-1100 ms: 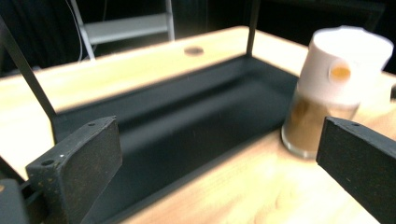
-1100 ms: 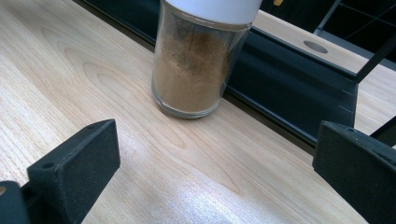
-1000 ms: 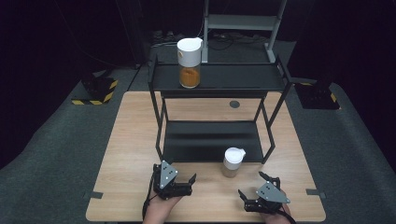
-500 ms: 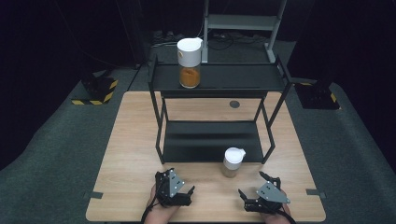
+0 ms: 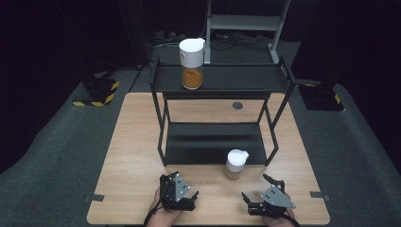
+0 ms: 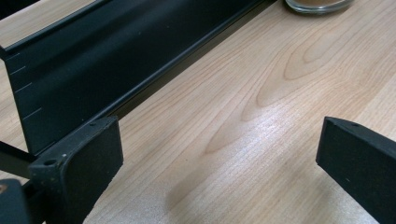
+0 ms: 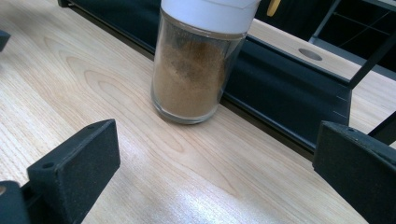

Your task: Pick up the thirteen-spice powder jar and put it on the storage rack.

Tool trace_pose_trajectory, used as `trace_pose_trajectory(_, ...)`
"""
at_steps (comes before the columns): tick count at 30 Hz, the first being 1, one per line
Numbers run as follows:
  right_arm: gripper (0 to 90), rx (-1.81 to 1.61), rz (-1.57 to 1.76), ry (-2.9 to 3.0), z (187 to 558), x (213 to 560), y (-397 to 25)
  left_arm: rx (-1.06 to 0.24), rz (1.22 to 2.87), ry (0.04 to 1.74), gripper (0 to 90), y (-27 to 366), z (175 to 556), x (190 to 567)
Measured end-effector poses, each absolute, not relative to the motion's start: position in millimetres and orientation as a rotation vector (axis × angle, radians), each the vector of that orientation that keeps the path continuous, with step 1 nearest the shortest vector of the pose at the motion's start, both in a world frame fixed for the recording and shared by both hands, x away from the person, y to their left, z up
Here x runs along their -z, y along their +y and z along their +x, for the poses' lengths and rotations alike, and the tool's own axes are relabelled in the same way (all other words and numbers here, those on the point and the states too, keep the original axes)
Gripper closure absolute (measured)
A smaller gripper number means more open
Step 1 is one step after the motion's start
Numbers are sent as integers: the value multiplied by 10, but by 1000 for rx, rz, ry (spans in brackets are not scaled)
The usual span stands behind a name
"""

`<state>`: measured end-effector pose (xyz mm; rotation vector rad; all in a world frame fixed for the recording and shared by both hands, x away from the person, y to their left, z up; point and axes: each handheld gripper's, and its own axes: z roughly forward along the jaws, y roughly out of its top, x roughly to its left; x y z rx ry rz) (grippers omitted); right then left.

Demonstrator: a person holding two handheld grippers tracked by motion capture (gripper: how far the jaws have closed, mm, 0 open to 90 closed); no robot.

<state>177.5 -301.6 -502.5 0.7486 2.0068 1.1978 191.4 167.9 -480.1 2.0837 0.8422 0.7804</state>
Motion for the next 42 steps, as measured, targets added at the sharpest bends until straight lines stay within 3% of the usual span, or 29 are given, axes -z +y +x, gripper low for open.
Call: trace_pose_trajectory(42, 0, -1352, 826, 1966, 1925, 4955, -2780, -743, 2090, 795, 11, 1747, 1941, 4798)
